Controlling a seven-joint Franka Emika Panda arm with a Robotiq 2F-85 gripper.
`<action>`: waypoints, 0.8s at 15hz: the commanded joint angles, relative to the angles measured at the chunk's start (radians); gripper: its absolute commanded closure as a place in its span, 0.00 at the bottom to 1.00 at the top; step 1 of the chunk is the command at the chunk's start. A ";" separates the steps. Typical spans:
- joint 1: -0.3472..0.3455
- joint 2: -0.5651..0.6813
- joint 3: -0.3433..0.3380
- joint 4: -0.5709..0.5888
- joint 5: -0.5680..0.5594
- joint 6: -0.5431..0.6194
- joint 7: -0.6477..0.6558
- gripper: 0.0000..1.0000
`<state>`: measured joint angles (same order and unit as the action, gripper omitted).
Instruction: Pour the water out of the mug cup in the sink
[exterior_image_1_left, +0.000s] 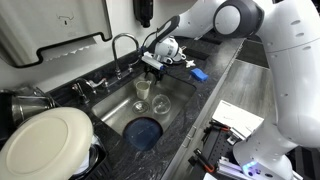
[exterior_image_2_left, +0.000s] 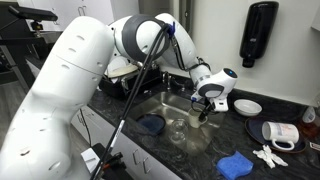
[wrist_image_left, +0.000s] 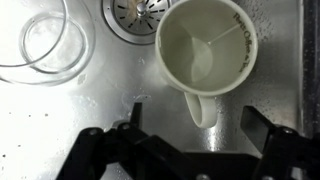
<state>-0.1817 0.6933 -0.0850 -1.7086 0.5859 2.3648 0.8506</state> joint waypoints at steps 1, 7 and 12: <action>0.002 0.019 -0.006 0.024 0.000 -0.011 0.015 0.00; 0.018 0.002 -0.035 0.003 -0.108 -0.002 0.047 0.00; 0.019 0.002 -0.039 0.003 -0.128 -0.003 0.046 0.00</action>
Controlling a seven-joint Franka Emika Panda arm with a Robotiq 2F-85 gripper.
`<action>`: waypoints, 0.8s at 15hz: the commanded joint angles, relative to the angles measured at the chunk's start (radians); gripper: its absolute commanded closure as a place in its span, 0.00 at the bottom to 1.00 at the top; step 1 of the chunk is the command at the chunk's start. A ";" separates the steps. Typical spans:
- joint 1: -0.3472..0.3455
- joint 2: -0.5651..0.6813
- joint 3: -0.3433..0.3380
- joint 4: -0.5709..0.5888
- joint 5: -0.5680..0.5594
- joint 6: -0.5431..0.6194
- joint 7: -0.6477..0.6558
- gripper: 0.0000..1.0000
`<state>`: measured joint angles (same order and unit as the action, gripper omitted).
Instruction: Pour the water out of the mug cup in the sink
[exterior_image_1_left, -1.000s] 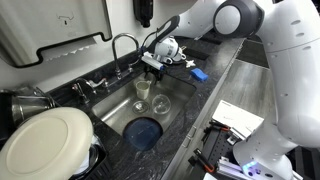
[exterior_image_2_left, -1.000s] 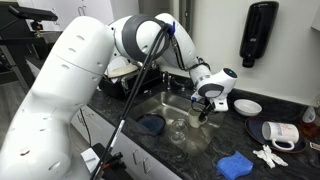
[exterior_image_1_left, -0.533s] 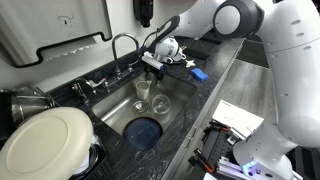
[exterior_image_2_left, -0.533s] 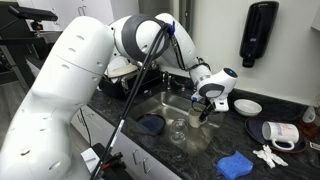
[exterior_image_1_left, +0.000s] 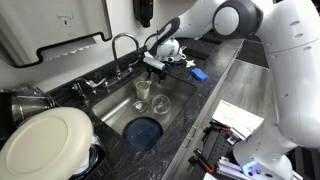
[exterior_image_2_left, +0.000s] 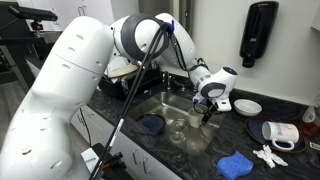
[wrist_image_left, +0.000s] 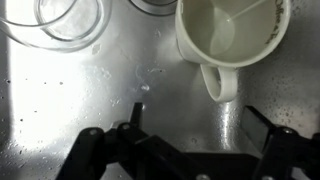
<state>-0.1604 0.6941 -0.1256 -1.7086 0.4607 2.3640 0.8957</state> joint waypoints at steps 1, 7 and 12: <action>-0.002 0.001 0.001 0.003 -0.002 -0.002 0.001 0.00; 0.054 -0.006 -0.007 0.022 -0.016 -0.045 0.175 0.00; 0.080 0.009 -0.006 0.025 -0.017 -0.002 0.329 0.00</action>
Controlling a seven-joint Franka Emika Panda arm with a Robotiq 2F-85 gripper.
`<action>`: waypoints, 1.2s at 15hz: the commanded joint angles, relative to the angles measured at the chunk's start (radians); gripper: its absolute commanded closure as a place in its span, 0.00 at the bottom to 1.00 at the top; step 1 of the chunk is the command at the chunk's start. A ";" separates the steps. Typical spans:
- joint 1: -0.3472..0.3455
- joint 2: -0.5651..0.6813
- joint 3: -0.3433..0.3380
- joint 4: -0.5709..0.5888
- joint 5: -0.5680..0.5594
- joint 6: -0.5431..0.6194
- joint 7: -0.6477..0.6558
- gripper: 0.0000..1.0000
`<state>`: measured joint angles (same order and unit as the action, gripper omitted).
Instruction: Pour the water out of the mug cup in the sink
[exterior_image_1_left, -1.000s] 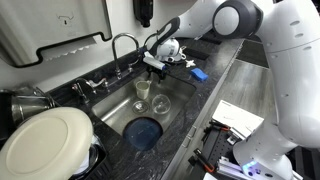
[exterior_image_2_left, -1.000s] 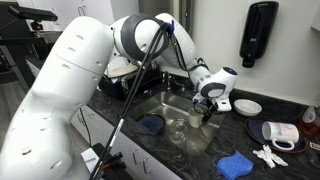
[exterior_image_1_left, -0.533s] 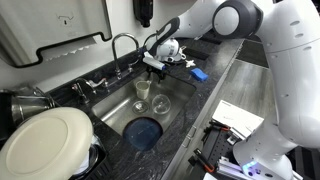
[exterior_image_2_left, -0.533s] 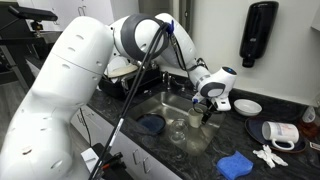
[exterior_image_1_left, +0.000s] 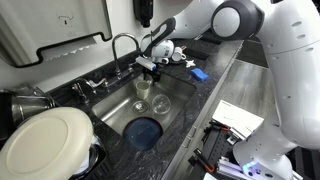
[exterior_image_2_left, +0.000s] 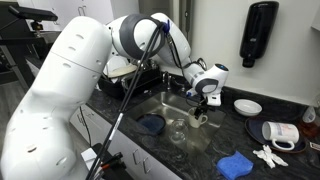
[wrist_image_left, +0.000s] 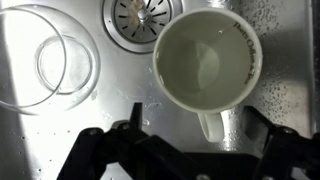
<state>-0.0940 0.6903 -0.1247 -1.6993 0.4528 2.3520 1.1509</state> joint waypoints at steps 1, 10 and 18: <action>0.016 0.020 -0.006 0.019 -0.013 0.019 0.091 0.00; -0.009 0.080 0.009 0.013 -0.038 0.125 0.098 0.25; -0.040 0.097 0.022 0.016 -0.023 0.133 0.040 0.75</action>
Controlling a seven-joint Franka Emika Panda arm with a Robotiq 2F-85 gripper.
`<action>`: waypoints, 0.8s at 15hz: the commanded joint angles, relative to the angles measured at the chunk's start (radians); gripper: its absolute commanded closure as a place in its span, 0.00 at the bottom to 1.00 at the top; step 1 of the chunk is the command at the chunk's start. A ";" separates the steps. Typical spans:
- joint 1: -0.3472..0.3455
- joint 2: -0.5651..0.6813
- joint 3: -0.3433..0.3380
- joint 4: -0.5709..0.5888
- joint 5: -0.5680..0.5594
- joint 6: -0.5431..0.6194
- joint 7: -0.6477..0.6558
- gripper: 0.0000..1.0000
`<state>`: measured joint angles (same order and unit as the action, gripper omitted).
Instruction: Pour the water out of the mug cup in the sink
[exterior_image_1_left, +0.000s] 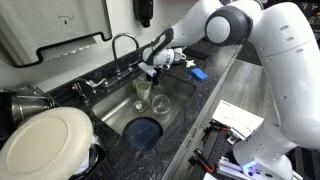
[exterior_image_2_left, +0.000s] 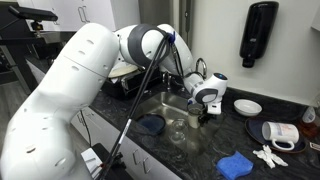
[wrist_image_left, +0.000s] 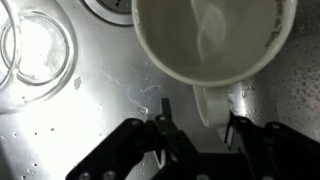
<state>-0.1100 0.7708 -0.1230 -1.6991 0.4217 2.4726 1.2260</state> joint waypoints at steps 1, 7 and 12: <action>-0.022 0.016 0.019 0.016 0.006 0.011 -0.033 0.83; -0.028 0.013 0.022 0.012 0.007 -0.003 -0.040 0.96; -0.014 -0.044 0.003 -0.053 -0.019 0.007 -0.084 0.96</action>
<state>-0.1169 0.7714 -0.1212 -1.7009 0.4215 2.4728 1.1879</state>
